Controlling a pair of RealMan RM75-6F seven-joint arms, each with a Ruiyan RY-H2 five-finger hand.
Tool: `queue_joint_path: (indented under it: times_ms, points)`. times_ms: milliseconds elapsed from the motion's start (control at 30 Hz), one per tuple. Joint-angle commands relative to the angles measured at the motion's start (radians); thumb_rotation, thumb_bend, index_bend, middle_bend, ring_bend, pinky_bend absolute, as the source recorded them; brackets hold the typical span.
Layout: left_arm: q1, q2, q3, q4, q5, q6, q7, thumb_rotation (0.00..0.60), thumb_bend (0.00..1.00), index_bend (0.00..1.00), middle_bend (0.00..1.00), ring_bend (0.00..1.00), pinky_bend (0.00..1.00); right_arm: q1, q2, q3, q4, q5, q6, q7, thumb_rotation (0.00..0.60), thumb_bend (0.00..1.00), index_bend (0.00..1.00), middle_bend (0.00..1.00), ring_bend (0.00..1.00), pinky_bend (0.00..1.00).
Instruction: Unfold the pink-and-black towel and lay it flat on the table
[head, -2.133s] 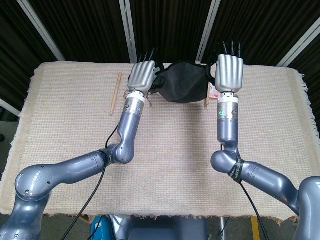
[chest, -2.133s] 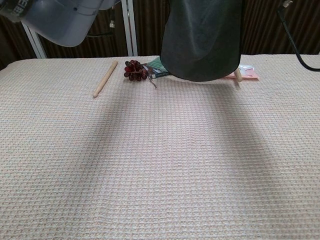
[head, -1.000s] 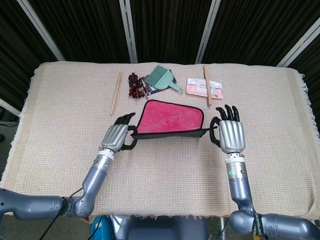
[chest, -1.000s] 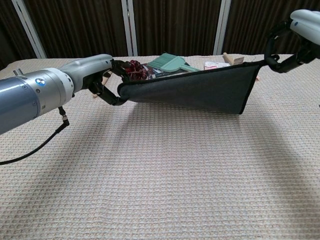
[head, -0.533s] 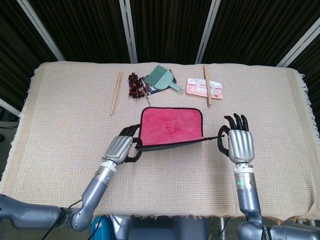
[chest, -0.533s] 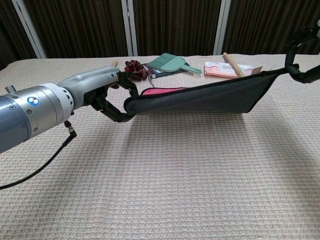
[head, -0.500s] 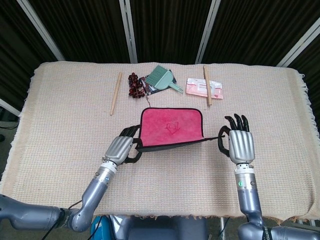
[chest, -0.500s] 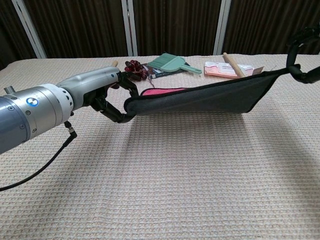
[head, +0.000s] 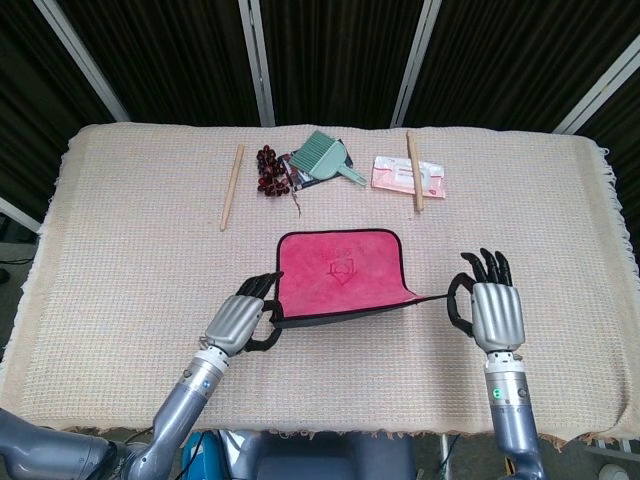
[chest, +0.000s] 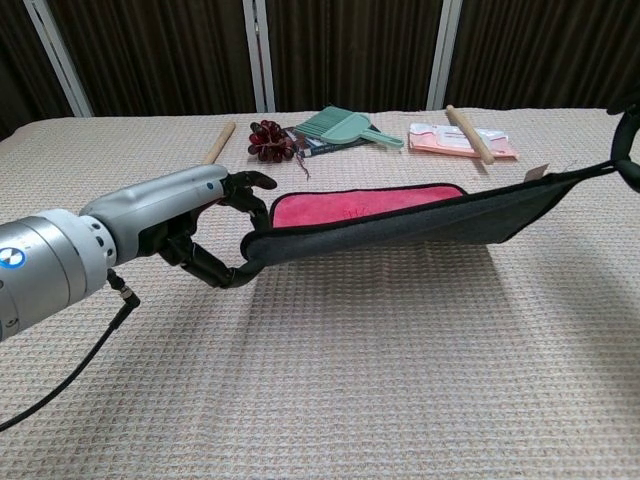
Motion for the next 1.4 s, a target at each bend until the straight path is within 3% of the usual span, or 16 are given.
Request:
queue_joint_path:
  times_ms: [33,533,600,633,733,800,900,1067,1400]
  points:
    - [0.02,-0.001,0.021,-0.01,0.026,0.002,0.004,0.6,0.48,0.57,0.02,0.0,0.0,-0.018,-0.01,-0.014,0.007,-0.02,0.005,0.003,0.6,0.51,0.59,0.21,0.09,0.0]
    - [0.078,-0.016,0.069,-0.006,0.082,-0.023,0.021,0.6,0.46,0.57,0.02,0.0,0.0,-0.084,-0.05,-0.052,0.073,-0.059,-0.028,0.027,0.6,0.51,0.58,0.21,0.08,0.0]
    - [0.081,-0.016,0.075,-0.007,0.081,-0.035,0.031,0.6,0.4,0.54,0.01,0.0,0.0,-0.09,-0.046,-0.059,0.071,-0.058,-0.04,0.012,0.6,0.51,0.5,0.19,0.05,0.0]
    - [0.082,-0.014,0.078,-0.009,0.079,-0.041,0.036,0.6,0.36,0.5,0.01,0.0,0.0,-0.092,-0.043,-0.061,0.07,-0.058,-0.045,0.006,0.6,0.51,0.41,0.17,0.03,0.0]
    - [0.079,0.003,0.088,-0.032,0.04,-0.072,0.072,0.6,0.22,0.29,0.0,0.0,0.0,-0.098,-0.032,-0.074,0.065,-0.062,-0.069,-0.002,0.6,0.51,0.11,0.06,0.0,0.0]
    - [0.071,0.018,0.087,-0.055,0.0,-0.087,0.103,0.6,0.16,0.13,0.0,0.0,0.0,-0.104,-0.027,-0.083,0.069,-0.075,-0.076,0.001,0.6,0.49,0.02,0.01,0.0,0.0]
    - [0.068,0.033,0.081,-0.082,-0.033,-0.093,0.125,0.6,0.14,0.05,0.0,0.0,0.0,-0.117,-0.019,-0.093,0.07,-0.092,-0.077,0.008,0.6,0.45,0.0,0.0,0.0,0.0]
    - [0.08,0.062,0.089,-0.116,-0.007,-0.074,0.132,0.6,0.13,0.03,0.0,0.0,0.0,-0.143,-0.009,-0.101,0.061,-0.124,-0.057,0.023,0.6,0.43,0.0,0.0,0.0,0.0]
    - [0.152,0.185,0.171,-0.223,0.118,-0.04,0.084,0.6,0.13,0.02,0.0,0.0,0.0,-0.197,0.019,-0.11,0.032,-0.199,-0.028,0.112,0.6,0.42,0.0,0.0,0.0,0.0]
